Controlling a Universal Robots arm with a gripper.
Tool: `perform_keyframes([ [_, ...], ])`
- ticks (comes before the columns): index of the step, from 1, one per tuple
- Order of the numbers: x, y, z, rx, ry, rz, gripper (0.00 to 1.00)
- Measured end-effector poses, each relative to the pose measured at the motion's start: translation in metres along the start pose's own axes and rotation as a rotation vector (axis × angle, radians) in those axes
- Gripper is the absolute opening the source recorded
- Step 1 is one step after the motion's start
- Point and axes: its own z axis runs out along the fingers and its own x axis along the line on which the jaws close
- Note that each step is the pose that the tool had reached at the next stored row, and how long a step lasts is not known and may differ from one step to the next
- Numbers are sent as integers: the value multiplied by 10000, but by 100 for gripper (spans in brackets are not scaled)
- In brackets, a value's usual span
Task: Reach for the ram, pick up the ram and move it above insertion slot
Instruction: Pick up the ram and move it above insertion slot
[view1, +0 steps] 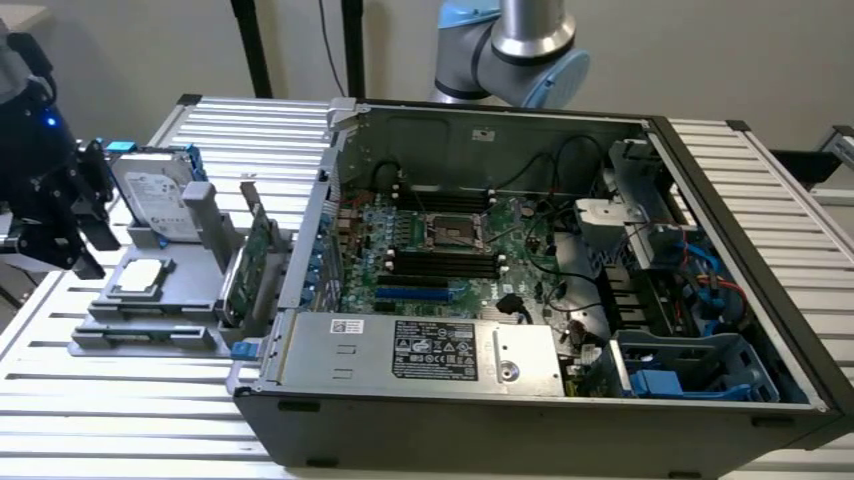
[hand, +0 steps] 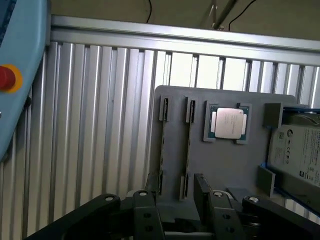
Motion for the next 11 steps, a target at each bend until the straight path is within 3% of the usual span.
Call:
perform_keyframes([
  [11,59,3,199,-1,2,-130,42],
])
